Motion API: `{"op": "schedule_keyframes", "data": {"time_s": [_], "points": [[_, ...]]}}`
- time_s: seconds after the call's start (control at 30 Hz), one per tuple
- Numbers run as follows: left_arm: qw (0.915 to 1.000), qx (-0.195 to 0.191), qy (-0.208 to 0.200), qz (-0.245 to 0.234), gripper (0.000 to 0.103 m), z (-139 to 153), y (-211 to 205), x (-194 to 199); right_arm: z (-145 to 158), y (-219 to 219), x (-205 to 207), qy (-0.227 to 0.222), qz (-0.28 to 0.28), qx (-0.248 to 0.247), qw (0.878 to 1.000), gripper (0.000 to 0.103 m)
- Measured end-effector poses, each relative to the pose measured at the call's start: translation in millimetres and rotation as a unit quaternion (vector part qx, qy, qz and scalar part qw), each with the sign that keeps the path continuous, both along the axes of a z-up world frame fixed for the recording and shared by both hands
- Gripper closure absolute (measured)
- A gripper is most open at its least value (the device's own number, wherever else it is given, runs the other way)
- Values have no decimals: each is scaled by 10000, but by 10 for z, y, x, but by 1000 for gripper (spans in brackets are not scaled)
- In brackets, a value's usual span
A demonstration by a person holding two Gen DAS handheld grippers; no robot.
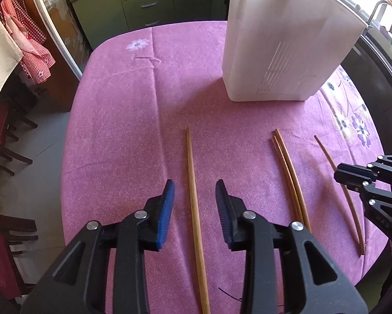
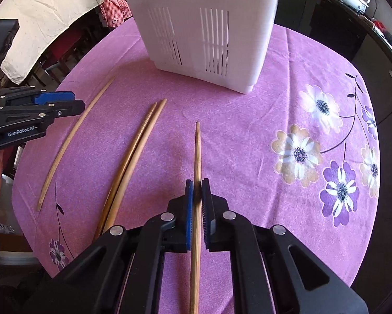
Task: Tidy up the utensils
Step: 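Carry both chopsticks upright and lower them into the white caddy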
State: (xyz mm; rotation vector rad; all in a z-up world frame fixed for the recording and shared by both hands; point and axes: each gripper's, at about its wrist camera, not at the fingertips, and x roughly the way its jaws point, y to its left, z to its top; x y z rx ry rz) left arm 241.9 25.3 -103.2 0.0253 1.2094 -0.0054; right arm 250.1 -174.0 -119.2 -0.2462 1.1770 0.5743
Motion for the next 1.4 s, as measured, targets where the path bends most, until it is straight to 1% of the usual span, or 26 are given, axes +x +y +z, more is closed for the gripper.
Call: {"op": "schedule_keyframes", "data": {"time_s": [0.1, 0.2, 0.33, 0.37, 0.47, 0.5, 0.53, 0.57, 0.63, 0.7, 0.77, 0.93, 1.1, 1.23, 1.4], "points": [[9998, 105, 175, -5, 71, -95, -23, 79, -12, -54, -26, 37, -5, 57, 10000, 96], [9994, 58, 352, 29, 71, -188, -20, 145, -27, -87, -49, 62, 24, 99, 9999, 96], [9993, 101, 370, 16, 71, -194, -41, 172, -15, -132, -25, 81, 69, 130, 9999, 96], [9992, 100, 379, -1, 73, -197, -45, 180, -17, -136, -16, 87, 67, 133, 9999, 96], [9990, 4, 431, -95, 89, -195, -93, 183, -34, -151, -6, 121, 61, 119, 9998, 96], [9990, 2, 444, -105, 92, -197, -99, 199, -42, -136, -1, 126, 61, 124, 9998, 96], [9989, 11, 448, -113, 93, -197, -105, 199, -38, -147, 1, 134, 55, 136, 9998, 96], [9989, 12, 455, -121, 97, -195, -107, 197, -29, -150, 1, 130, 52, 140, 9998, 96], [9989, -18, 451, -121, 97, -184, -99, 183, 11, -164, -8, 67, 19, 174, 9998, 96], [9993, -30, 351, -140, 97, -120, -91, 130, 73, -154, -20, -1, 6, 260, 9997, 96], [9997, -100, 166, -177, 97, 5, -97, 40, 189, -207, -66, -122, -5, 382, 9992, 96], [9982, -229, -457, -325, 97, 513, -100, -265, 601, -387, -254, -551, -10, 755, 9956, 96], [9927, -222, -1049, -558, 97, 984, -143, -650, 1017, -639, -506, -1011, -29, 1093, 9889, 96], [9888, -178, -1313, -691, 97, 1182, -199, -926, 1198, -811, -673, -1237, -1, 1182, 9853, 96], [9848, -133, -1519, -826, 97, 1286, -243, -1199, 1339, -894, -871, -1417, 38, 1224, 9823, 96]]}}
